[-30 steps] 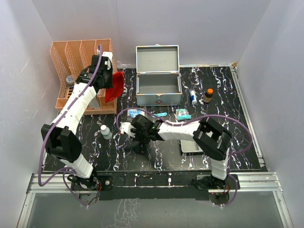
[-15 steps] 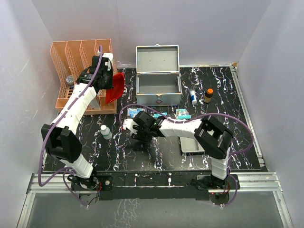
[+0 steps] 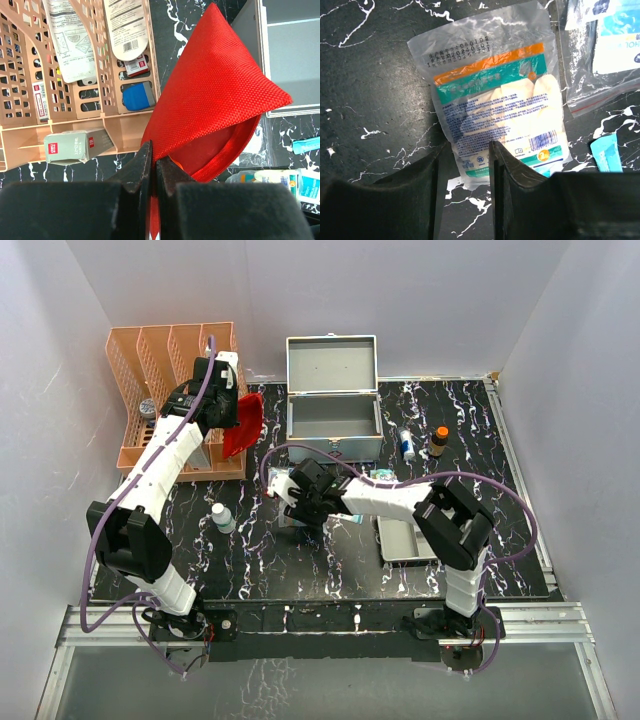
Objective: Organize the medicine kit
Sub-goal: Pick up the medical item at the center of the board.
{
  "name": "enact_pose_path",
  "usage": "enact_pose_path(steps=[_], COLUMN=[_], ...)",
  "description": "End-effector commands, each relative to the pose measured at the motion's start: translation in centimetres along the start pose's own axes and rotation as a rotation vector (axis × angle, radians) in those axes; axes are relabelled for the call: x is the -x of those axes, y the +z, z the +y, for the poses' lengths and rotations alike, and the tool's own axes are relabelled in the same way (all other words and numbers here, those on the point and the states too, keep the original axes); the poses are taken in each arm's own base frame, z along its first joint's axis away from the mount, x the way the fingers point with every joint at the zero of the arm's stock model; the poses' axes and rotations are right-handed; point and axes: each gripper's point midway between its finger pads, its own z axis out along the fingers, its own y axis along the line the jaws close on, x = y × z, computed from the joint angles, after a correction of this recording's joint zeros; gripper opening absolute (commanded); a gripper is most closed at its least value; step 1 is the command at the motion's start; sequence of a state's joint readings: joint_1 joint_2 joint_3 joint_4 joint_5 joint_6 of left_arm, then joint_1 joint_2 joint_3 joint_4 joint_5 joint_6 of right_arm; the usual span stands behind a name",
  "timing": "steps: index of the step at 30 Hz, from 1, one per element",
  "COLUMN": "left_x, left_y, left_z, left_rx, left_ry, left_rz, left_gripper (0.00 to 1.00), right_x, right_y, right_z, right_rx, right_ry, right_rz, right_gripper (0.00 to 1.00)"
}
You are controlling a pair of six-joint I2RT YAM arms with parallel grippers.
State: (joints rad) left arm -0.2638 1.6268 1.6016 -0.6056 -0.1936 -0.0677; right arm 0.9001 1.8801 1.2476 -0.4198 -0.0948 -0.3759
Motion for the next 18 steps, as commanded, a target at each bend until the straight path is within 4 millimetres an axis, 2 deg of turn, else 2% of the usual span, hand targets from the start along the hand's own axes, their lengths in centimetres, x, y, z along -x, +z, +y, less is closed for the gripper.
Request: enact_pose_path(steps=[1, 12, 15, 18], left_x=[1.2, 1.0, 0.9, 0.9], left_y=[-2.0, -1.8, -1.6, -1.5], left_z=[0.3, 0.2, 0.2, 0.0], left_rx=[-0.013, -0.016, -0.015, -0.020], left_ry=[-0.022, -0.025, -0.027, -0.032], left_rz=[-0.057, -0.053, -0.051, -0.050], left_gripper=[0.00, 0.00, 0.00, 0.00], right_x=[2.8, 2.1, 0.9, -1.8], right_y=[-1.6, -0.9, -0.2, 1.0], right_z=[-1.4, 0.4, 1.0, 1.8], right_rx=[-0.018, 0.082, 0.101, 0.113], right_ry=[-0.020, -0.010, -0.009, -0.003], right_rz=[-0.087, -0.091, -0.064, -0.003], right_gripper=[0.34, 0.35, 0.35, 0.35])
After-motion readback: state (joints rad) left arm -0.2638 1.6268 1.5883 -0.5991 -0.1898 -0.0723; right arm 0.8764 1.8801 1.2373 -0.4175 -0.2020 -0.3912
